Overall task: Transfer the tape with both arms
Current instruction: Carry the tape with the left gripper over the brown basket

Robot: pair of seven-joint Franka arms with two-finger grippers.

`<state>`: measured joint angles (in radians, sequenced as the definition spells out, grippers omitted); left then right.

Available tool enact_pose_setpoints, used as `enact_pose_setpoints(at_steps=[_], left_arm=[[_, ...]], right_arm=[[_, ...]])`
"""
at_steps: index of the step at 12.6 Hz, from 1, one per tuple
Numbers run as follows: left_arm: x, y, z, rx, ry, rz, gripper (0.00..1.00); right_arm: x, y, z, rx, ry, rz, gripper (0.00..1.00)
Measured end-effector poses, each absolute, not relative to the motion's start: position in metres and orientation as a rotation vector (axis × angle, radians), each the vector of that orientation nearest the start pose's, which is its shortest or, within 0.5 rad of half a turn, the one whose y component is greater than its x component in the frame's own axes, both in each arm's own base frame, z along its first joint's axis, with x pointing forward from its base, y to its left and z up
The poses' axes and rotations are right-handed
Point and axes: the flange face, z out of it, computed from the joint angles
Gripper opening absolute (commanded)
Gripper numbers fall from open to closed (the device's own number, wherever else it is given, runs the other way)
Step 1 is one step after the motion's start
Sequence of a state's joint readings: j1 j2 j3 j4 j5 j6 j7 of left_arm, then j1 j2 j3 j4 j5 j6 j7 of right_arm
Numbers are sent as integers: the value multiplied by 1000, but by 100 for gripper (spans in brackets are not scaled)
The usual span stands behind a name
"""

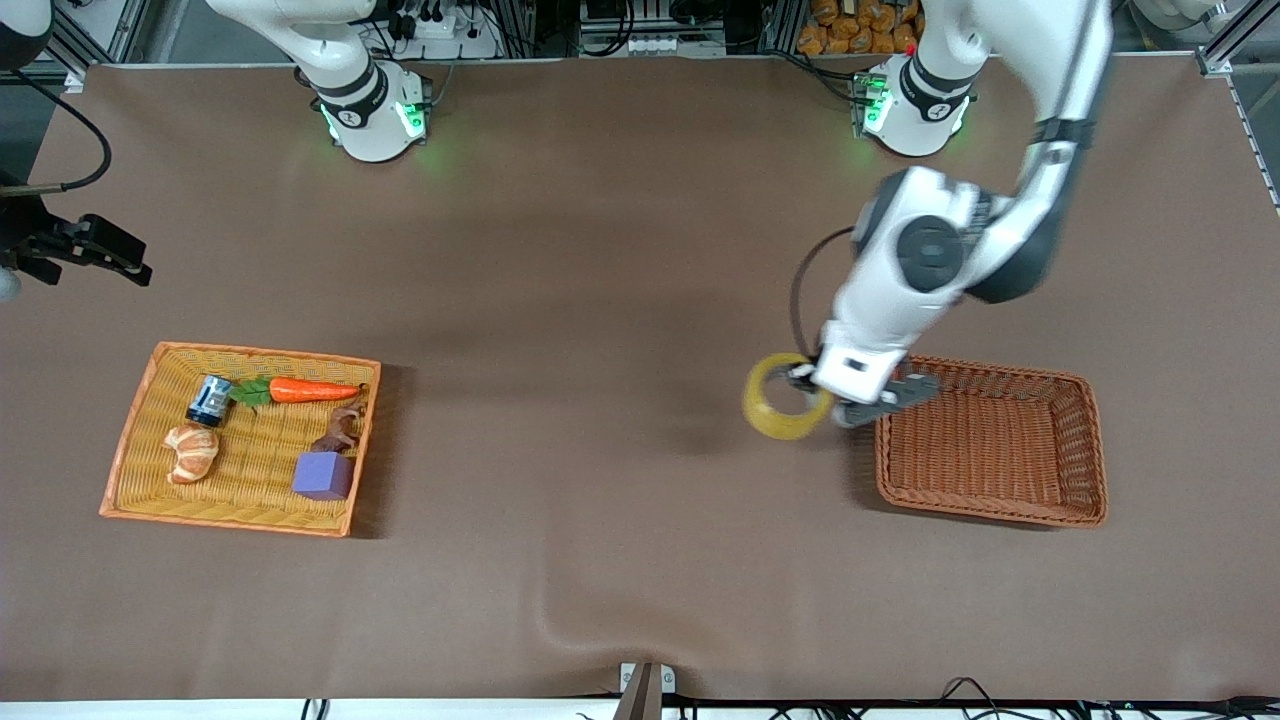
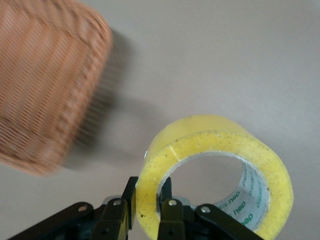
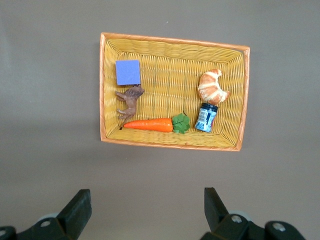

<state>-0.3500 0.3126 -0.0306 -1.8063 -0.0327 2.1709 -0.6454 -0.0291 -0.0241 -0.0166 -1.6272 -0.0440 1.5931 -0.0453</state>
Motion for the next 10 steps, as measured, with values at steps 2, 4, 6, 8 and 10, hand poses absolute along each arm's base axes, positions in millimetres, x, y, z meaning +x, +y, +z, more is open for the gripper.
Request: enact_pose_setpoints(at_steps=[2, 4, 6, 8, 10], left_arm=[[611, -178, 378, -3179, -275, -44, 0], [623, -111, 371, -3179, -110, -22, 0], [629, -41, 364, -3178, 18, -5, 0], [628, 13, 348, -3178, 103, 32, 0], [627, 40, 325, -3182, 128, 89, 0]], right_arm=[[547, -29, 613, -3183, -12, 26, 100], [547, -27, 614, -3169, -17, 25, 100], [547, -26, 616, -3161, -59, 20, 100], [547, -27, 618, -3159, -103, 14, 100], [547, -27, 619, -3159, -118, 9, 100]])
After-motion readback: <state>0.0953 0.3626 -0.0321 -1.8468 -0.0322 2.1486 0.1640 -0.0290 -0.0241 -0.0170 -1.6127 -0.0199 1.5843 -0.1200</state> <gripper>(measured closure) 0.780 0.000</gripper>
